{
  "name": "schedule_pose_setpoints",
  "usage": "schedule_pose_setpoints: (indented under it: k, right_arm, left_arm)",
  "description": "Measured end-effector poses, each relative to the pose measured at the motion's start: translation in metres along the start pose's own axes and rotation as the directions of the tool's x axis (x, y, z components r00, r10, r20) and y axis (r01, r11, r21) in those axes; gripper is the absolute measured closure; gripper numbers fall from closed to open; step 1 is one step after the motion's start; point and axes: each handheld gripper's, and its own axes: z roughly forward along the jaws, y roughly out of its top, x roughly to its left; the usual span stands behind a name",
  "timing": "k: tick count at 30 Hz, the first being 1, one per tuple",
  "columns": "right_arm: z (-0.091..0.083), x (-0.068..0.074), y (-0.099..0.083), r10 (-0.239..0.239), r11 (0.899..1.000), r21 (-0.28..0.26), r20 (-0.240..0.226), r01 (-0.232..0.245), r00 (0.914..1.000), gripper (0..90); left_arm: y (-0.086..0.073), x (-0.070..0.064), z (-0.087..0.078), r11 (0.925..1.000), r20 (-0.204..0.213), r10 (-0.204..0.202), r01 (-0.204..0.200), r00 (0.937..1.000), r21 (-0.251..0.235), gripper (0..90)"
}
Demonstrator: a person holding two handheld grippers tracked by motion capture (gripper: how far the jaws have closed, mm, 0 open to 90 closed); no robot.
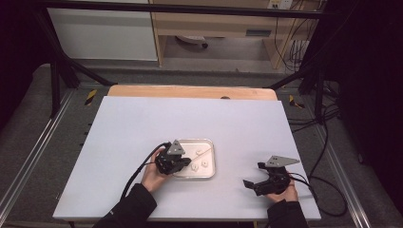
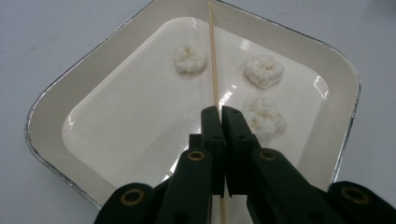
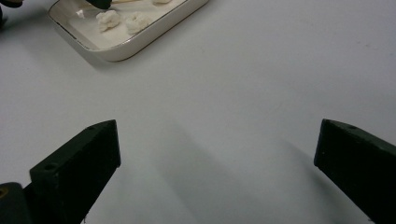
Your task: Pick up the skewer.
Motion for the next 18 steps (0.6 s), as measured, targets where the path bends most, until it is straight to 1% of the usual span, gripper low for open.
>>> schedule_pose_setpoints:
  k: [2,5,7,10,13,18]
  right_arm:
    - [0.001,0.000,0.000,0.006,1.000,0.003,0.000,-0.006,1.0000,1.0]
    - [0.001,0.000,0.000,-0.001,1.000,0.010,0.000,0.001,1.0000,1.0]
    - [0.001,0.000,0.000,0.001,1.000,0.009,-0.001,-0.001,1.0000,1.0]
    - [0.001,0.000,0.000,0.002,1.000,0.008,0.003,-0.002,1.0000,1.1]
    - [0.001,0.001,0.000,0.002,1.000,0.007,0.002,-0.002,1.0000,1.1]
    - [0.001,0.001,0.001,-0.010,1.000,0.006,0.001,0.010,1.0000,1.1]
  left_arm:
    - [0.000,-0.001,-0.002,1.0000,0.003,-0.002,0.002,1.0000,-0.007,88.6]
    - [0.001,-0.003,-0.003,0.9999,0.009,-0.005,0.005,0.9999,-0.009,88.6]
    - [0.001,-0.003,-0.003,1.0000,0.011,0.001,-0.001,0.9999,-0.003,88.6]
    - [0.001,-0.004,-0.004,1.0000,0.009,-0.004,0.004,1.0000,0.000,88.6]
    - [0.001,-0.004,-0.007,0.9999,0.010,-0.015,0.015,0.9998,-0.008,88.6]
    - [0.002,-0.006,-0.014,0.9994,0.020,-0.023,0.024,0.9995,-0.027,88.6]
